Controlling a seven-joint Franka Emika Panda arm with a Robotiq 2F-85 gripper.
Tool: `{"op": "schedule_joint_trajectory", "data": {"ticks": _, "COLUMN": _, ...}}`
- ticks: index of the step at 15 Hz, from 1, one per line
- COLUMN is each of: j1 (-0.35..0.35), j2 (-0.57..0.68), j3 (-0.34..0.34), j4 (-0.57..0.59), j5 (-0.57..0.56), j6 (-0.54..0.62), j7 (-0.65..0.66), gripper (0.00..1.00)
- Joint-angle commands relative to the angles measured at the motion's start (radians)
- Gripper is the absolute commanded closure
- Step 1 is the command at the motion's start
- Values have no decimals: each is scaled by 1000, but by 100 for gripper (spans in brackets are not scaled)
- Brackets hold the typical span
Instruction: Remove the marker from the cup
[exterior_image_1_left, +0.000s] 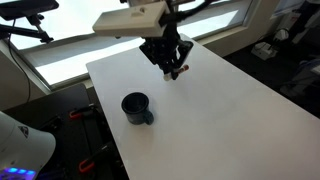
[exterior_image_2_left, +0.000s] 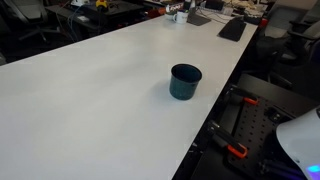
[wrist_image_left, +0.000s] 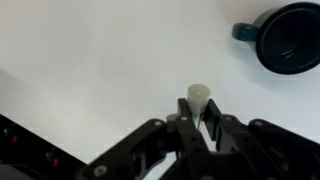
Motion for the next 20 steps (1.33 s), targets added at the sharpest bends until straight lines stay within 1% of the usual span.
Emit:
{"op": "schedule_joint_trajectory", "data": {"ticks": 1, "j1": -99, "j2": 110, "j3": 8, "j4": -55, "j5": -146, "j6": 281, "j7": 143, "gripper": 95}}
{"op": "schedule_joint_trajectory", "data": {"ticks": 2, "j1": -146, "j2": 161, "j3": 18, "j4": -66, "j5": -229, "j6": 364, "j7": 199, "gripper": 95}}
{"op": "schedule_joint_trajectory", "data": {"ticks": 3, "j1": -191, "j2": 206, "j3": 26, "j4": -65, "j5": -317, "j6": 423, "j7": 259, "gripper": 95}}
{"op": "schedule_joint_trajectory", "data": {"ticks": 5, "j1": -255, "j2": 270, "j3": 25, "j4": -44, "j5": -511, "j6": 464, "j7": 398, "gripper": 95}}
{"op": "schedule_joint_trajectory", "data": {"ticks": 6, "j1": -269, "j2": 297, "j3": 14, "j4": -28, "j5": -600, "j6": 468, "j7": 464, "gripper": 95}}
{"op": "schedule_joint_trajectory", "data": {"ticks": 8, "j1": -280, "j2": 342, "j3": -2, "j4": -3, "j5": -742, "j6": 455, "j7": 584, "gripper": 95}}
{"op": "schedule_joint_trajectory", "data": {"ticks": 10, "j1": -278, "j2": 385, "j3": -11, "j4": 24, "j5": -848, "j6": 442, "j7": 686, "gripper": 95}}
{"op": "schedule_joint_trajectory", "data": {"ticks": 16, "j1": -264, "j2": 487, "j3": -20, "j4": 89, "j5": -1081, "j6": 444, "j7": 928, "gripper": 95}}
{"op": "schedule_joint_trajectory", "data": {"ticks": 20, "j1": -262, "j2": 567, "j3": -12, "j4": 138, "j5": -1229, "j6": 432, "j7": 1082, "gripper": 95}}
